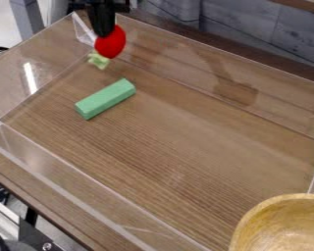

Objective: Move the red fruit to the left

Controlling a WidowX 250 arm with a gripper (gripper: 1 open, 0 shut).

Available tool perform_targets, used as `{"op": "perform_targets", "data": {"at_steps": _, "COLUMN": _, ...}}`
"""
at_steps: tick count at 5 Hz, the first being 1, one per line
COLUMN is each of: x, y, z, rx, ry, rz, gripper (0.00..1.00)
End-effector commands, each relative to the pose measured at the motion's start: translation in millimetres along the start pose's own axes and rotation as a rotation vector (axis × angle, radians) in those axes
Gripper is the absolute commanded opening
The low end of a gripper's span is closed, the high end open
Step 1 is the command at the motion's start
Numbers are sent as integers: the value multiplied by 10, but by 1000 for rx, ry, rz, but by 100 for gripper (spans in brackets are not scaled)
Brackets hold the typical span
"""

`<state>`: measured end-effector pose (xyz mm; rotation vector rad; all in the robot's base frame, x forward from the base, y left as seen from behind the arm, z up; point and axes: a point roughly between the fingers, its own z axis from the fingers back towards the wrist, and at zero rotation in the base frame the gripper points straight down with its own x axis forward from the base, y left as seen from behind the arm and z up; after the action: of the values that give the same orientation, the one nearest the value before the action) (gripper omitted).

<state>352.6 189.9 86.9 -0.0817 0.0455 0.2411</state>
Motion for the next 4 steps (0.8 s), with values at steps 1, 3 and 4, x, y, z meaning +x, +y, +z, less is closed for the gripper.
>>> {"op": "perform_targets", "data": {"at_steps": 1, "x": 64, "y": 81, "z": 199, "rx": 35, "ry": -70, "rz": 10, "gripper": 0}}
{"op": "perform_targets", "data": {"at_steps": 3, "x": 40, "y": 90, "z": 214, "rx": 35, "ry": -66, "rz": 14, "gripper": 0}}
{"op": "perform_targets", "data": {"at_steps": 4, "x": 20, "y": 86, "z": 251, "rx": 32, "ry": -68, "rz": 15, "gripper": 0}}
